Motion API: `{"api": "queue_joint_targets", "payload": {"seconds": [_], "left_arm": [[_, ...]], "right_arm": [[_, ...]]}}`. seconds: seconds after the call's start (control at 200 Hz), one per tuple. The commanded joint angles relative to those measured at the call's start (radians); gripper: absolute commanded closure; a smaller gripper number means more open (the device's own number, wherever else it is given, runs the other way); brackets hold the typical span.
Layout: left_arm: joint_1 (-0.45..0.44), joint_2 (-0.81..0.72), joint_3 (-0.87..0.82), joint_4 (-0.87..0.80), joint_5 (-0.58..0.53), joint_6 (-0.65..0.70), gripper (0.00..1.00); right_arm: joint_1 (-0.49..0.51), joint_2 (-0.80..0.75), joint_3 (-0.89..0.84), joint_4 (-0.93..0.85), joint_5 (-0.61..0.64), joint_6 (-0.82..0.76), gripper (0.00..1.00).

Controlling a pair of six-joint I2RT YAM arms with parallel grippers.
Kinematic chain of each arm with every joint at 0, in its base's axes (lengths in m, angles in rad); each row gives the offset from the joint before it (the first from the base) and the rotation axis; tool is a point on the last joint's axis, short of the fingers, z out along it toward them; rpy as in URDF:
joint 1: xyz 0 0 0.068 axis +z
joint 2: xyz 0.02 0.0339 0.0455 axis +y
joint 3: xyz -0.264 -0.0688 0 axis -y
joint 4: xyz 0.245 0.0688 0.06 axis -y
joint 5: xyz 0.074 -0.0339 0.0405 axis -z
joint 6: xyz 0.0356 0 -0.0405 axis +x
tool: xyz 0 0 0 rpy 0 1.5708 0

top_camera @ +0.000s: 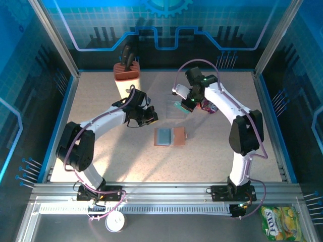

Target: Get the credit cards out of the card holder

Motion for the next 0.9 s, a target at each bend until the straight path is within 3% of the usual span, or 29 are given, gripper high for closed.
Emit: {"api": "queue_joint_targets", "payload": {"seconds": [0.0,0.465,0.895], "left_arm": [[0.01,-0.033,-0.02,-0.005,0.008,0.009,0.96],[0.036,-0.06,-0.053,0.004,-0.001,0.003,0.96],[0.053,-0.043,-0.05,0.033,0.028,-0.011,0.96]], "right_arm": [[0.001,0.062,0.095,-0.111,0.015,-0.171,1.0],[0.015,0.318,0.481,-0.348,-0.03,-0.286,1.0],[0.035,0.483,0.655,-0.448,-0.022,-0.329,1.0]]}}
